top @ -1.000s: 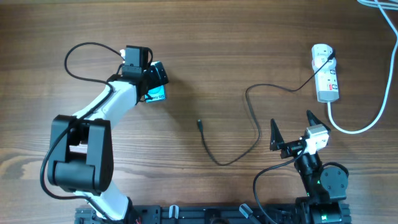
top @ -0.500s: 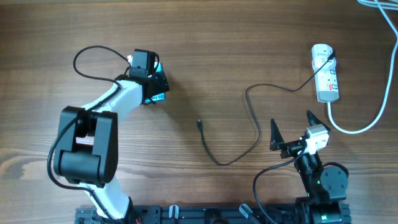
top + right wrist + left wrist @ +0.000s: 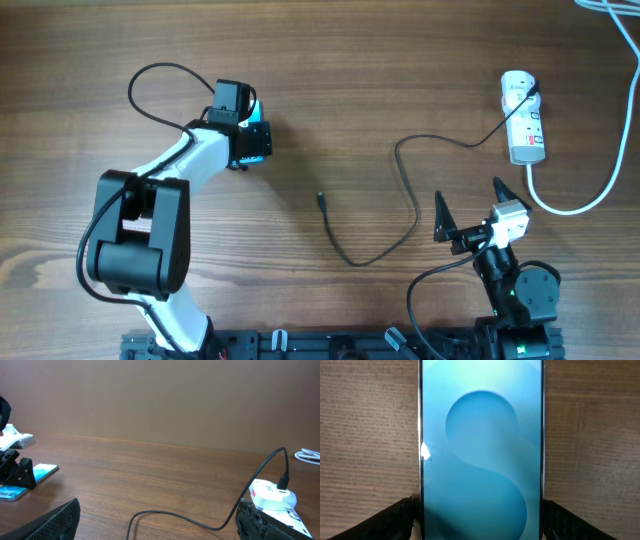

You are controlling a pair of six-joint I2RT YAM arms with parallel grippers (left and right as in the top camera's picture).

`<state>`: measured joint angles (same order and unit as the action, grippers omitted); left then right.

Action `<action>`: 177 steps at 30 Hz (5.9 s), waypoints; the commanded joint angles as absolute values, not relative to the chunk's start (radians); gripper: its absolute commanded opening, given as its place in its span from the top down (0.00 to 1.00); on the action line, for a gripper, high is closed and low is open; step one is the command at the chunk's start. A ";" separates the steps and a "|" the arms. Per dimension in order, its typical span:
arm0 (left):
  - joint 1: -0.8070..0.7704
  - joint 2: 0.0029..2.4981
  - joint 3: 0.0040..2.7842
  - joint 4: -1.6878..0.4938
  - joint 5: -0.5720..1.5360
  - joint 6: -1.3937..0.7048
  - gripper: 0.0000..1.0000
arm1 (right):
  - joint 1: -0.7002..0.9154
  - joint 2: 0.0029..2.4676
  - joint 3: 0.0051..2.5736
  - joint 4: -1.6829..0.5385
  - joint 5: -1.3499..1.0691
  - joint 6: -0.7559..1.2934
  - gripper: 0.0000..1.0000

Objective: Plug charger to phone and switch on socket
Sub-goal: 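Lower the left gripper and close it on the phone's sides, then lift the phone upright with the left gripper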

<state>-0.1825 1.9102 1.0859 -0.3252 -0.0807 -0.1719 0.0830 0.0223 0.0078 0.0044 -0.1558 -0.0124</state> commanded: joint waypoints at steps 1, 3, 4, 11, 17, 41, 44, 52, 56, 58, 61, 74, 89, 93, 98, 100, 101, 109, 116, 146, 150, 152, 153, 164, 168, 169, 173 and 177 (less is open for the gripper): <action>-0.181 1.931 1.068 -0.398 -0.011 -0.165 0.19 | 0.087 0.023 0.005 0.010 -0.154 -0.019 0.00; -0.181 1.931 1.068 -0.436 0.012 -0.168 0.24 | 0.087 0.023 0.005 0.010 -0.154 -0.019 0.00; -0.181 1.931 1.068 -0.465 0.035 -0.173 0.24 | 0.087 0.023 0.005 0.010 -0.154 -0.019 0.00; -0.181 1.931 1.068 -0.669 0.123 -0.199 0.25 | 0.087 0.023 0.005 0.010 -0.154 -0.019 0.00; -0.181 1.930 1.068 -0.840 0.123 -0.247 0.02 | 0.087 0.023 0.005 0.010 -0.154 -0.019 0.00; -0.245 1.927 1.192 -0.691 -0.054 -0.266 0.02 | 0.087 0.023 0.005 0.010 -0.154 -0.019 0.00; -0.245 1.927 1.191 -0.709 -0.054 -0.266 0.05 | 0.087 0.023 0.005 0.010 -0.154 -0.019 0.00; -0.237 1.928 1.163 -0.683 -0.055 -0.269 0.02 | 0.087 0.023 0.005 0.010 -0.153 -0.019 0.00; -0.236 1.928 1.163 -0.676 -0.089 -0.269 0.07 | 0.087 0.023 0.005 0.010 -0.154 -0.019 0.00; -0.236 1.928 1.163 -0.677 -0.103 -0.265 0.10 | 0.087 0.023 0.005 0.010 -0.153 -0.019 0.00; -0.237 1.928 1.163 -0.688 -0.103 -0.265 0.10 | 0.087 0.023 0.005 0.010 -0.154 -0.019 0.00; -0.231 1.928 1.163 -0.675 -0.103 -0.213 0.00 | 0.087 0.023 0.005 0.010 -0.154 -0.019 0.00; -0.231 1.928 1.163 -0.672 -0.102 -0.213 0.00 | 0.087 0.023 0.005 0.010 -0.154 -0.019 0.00; -0.231 1.928 1.163 -0.672 -0.102 -0.213 0.00 | 0.087 0.023 0.005 0.010 -0.154 -0.019 0.00; -0.231 1.928 1.163 -0.672 -0.102 -0.213 0.00 | 0.087 0.023 0.005 0.010 -0.154 -0.019 0.01; -0.231 1.928 1.163 -0.672 -0.102 -0.213 0.00 | 0.087 0.023 0.005 0.010 -0.153 -0.019 0.00; -0.231 1.928 1.163 -0.672 -0.102 -0.213 0.00 | 0.087 0.023 0.005 0.010 -0.154 -0.019 0.00; -0.231 1.928 1.163 -0.672 -0.102 -0.213 0.00 | 0.087 0.023 0.005 0.010 -0.154 -0.019 0.00; -0.231 1.928 1.163 -0.672 -0.102 -0.213 0.00 | 0.087 0.023 0.005 0.010 -0.154 -0.019 0.00; -0.231 1.928 1.163 -0.672 -0.102 -0.213 0.00 | 0.087 0.070 0.005 0.010 -0.154 -0.019 0.00; -0.231 1.928 1.163 -0.672 -0.102 -0.213 0.00 | 0.087 0.070 0.005 0.010 -0.153 -0.019 0.00; -0.231 1.928 1.163 -0.672 -0.103 -0.213 0.00 | 0.087 0.070 0.005 0.010 -0.153 -0.019 0.00; -0.231 1.928 1.163 -0.672 -0.102 -0.213 0.00 | 0.087 0.070 0.005 0.010 -0.153 -0.019 0.00; -0.231 1.928 1.163 -0.672 -0.102 -0.213 0.00 | 0.087 0.070 0.005 0.010 -0.153 -0.019 0.00; -0.231 1.928 1.163 -0.672 -0.102 -0.213 0.00 | 0.087 0.070 0.005 0.010 -0.154 -0.019 0.00; -0.231 1.928 1.163 -0.672 -0.103 -0.213 0.00 | 0.087 0.070 0.005 0.010 -0.154 -0.019 0.00; -0.231 1.928 1.163 -0.672 -0.102 -0.213 0.00 | 0.087 0.070 0.005 0.010 -0.154 -0.019 0.00; -0.231 1.928 1.163 -0.672 -0.102 -0.213 0.00 | 0.087 0.070 0.005 0.010 -0.154 -0.019 0.00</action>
<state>-0.2356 1.9133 1.1732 -0.6758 -0.0853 -0.2218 0.0830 0.0647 0.0078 0.0044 -0.1558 -0.0124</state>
